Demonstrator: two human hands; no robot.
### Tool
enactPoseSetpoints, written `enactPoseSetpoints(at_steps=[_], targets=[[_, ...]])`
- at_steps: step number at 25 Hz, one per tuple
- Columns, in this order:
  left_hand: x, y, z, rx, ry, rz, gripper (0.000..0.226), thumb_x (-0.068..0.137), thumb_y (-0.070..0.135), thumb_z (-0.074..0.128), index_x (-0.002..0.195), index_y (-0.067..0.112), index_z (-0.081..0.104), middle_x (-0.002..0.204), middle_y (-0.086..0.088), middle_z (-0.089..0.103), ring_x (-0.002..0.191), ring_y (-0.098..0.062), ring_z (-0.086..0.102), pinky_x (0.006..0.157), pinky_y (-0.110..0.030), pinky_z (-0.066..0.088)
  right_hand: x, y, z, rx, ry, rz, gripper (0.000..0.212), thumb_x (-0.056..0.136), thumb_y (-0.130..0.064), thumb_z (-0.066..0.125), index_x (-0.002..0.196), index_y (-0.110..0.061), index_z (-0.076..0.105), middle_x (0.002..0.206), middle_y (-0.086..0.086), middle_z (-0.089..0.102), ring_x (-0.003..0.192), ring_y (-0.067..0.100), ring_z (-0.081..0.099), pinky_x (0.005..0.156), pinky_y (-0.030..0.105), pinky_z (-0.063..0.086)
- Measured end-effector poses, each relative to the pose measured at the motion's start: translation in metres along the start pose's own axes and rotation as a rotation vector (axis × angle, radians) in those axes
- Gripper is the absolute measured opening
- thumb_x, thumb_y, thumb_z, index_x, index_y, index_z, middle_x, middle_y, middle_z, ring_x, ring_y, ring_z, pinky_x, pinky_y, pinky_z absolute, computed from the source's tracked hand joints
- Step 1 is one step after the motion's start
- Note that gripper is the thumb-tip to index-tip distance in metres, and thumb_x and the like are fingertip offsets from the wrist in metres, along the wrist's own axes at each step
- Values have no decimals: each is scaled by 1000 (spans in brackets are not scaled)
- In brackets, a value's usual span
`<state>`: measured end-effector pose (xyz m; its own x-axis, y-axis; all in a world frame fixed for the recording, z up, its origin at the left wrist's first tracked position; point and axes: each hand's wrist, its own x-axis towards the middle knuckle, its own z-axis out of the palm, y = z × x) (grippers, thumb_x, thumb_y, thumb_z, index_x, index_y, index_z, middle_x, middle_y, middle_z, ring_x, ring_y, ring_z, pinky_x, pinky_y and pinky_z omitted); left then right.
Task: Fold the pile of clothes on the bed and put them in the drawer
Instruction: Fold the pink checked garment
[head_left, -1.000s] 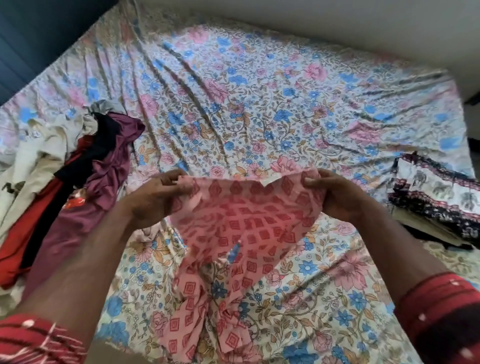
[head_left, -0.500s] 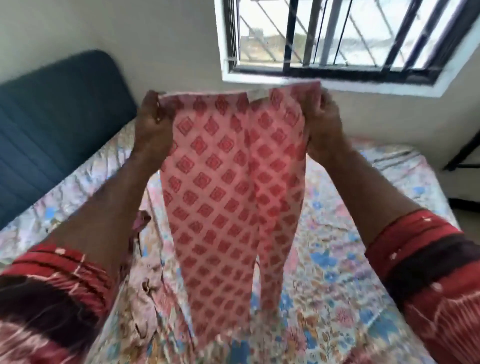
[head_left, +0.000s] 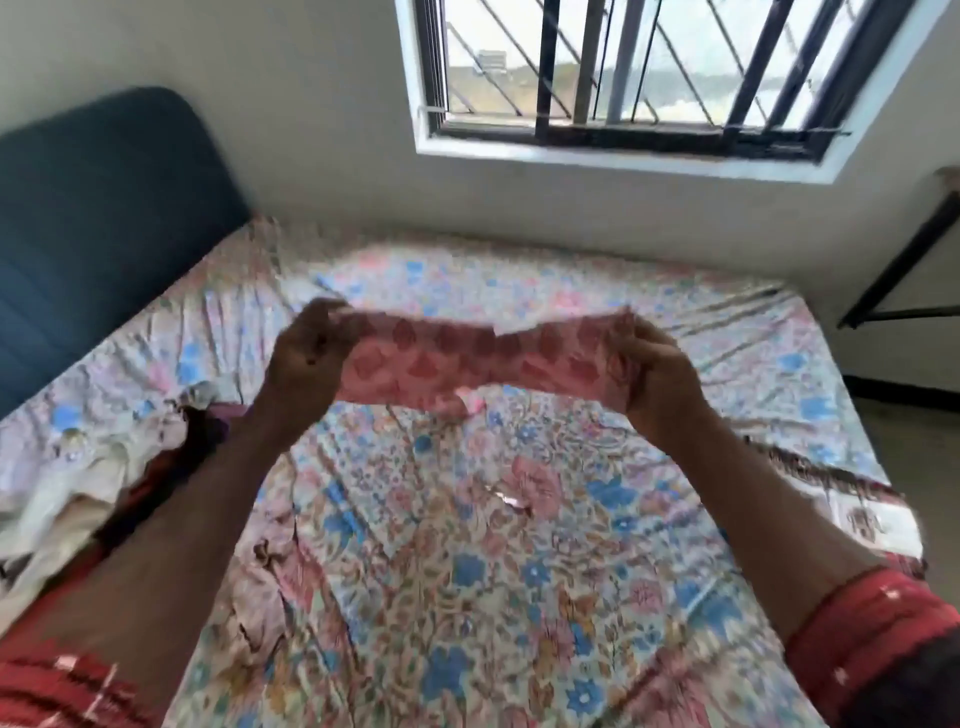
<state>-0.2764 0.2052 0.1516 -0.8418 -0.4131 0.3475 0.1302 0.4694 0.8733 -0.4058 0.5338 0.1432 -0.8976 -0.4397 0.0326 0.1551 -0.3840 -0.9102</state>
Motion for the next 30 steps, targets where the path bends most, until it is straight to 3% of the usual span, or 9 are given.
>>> enactPoseSetpoints(at_steps=[5, 7, 9, 12, 14, 18, 24, 27, 30], targets=[[-186, -113, 29, -1, -209, -378, 26, 98, 5, 60, 100, 31, 64, 84, 15, 68, 77, 4, 59, 70, -7, 46, -114, 140, -86, -306, -8, 342, 32, 74, -24, 76, 95, -1, 70, 88, 15, 74, 72, 25, 73, 61, 33, 61], [-261, -150, 36, 46, -257, -449, 28, 91, 19, 65, 96, 46, 70, 85, 10, 69, 79, 1, 60, 73, -11, 47, -162, 186, -109, -407, -34, 456, 39, 72, -23, 76, 92, 8, 64, 81, 11, 71, 69, 19, 69, 59, 29, 57], [-328, -183, 42, 162, -349, -490, 29, 91, 21, 69, 93, 49, 70, 89, 4, 68, 79, 1, 59, 76, -23, 49, -205, 222, -128, -464, -78, 532, 19, 68, -13, 69, 78, 2, 63, 69, 0, 65, 63, 9, 63, 60, 22, 50], [-420, -220, 53, 451, -511, -380, 13, 89, 32, 71, 101, 38, 72, 97, 8, 71, 88, 4, 50, 75, -42, 47, -260, 272, -156, -552, -170, 672, 14, 66, -9, 66, 79, -10, 72, 73, -6, 72, 70, 5, 67, 67, 20, 52], [-465, -232, 57, 658, -665, -241, 30, 77, 45, 64, 107, 40, 66, 108, 18, 66, 98, -5, 46, 70, -40, 34, -291, 299, -179, -642, -256, 720, 14, 72, -14, 69, 85, -19, 74, 81, -5, 74, 79, 9, 69, 75, 29, 57], [-520, -227, 62, 784, -764, -305, 28, 81, 40, 63, 109, 42, 69, 123, 17, 58, 117, -10, 38, 76, -40, 18, -342, 326, -202, -796, -453, 714, 17, 97, -16, 65, 86, -25, 73, 80, -3, 73, 79, 10, 69, 70, 35, 56], [-538, -194, 90, 958, -744, -263, 46, 68, 57, 78, 109, 40, 66, 121, 7, 64, 115, -19, 44, 85, -38, 22, -360, 314, -195, -987, -732, 631, 19, 86, -29, 53, 77, -38, 67, 75, -12, 68, 70, 4, 63, 63, 27, 52], [-538, -169, 145, 845, -792, -204, 52, 78, 66, 61, 120, 36, 65, 123, 11, 63, 118, -17, 50, 99, -39, 23, -360, 306, -196, -1096, -770, 573, 19, 93, -31, 52, 86, -42, 67, 85, -15, 67, 82, 4, 62, 76, 37, 54], [-554, -153, 187, 748, -901, -241, 42, 86, 53, 59, 125, 36, 60, 129, 15, 61, 123, -13, 51, 112, -51, 25, -362, 305, -196, -1404, -732, 362, 15, 94, -34, 66, 106, -41, 72, 117, -21, 57, 111, 5, 44, 94, 36, 30]])
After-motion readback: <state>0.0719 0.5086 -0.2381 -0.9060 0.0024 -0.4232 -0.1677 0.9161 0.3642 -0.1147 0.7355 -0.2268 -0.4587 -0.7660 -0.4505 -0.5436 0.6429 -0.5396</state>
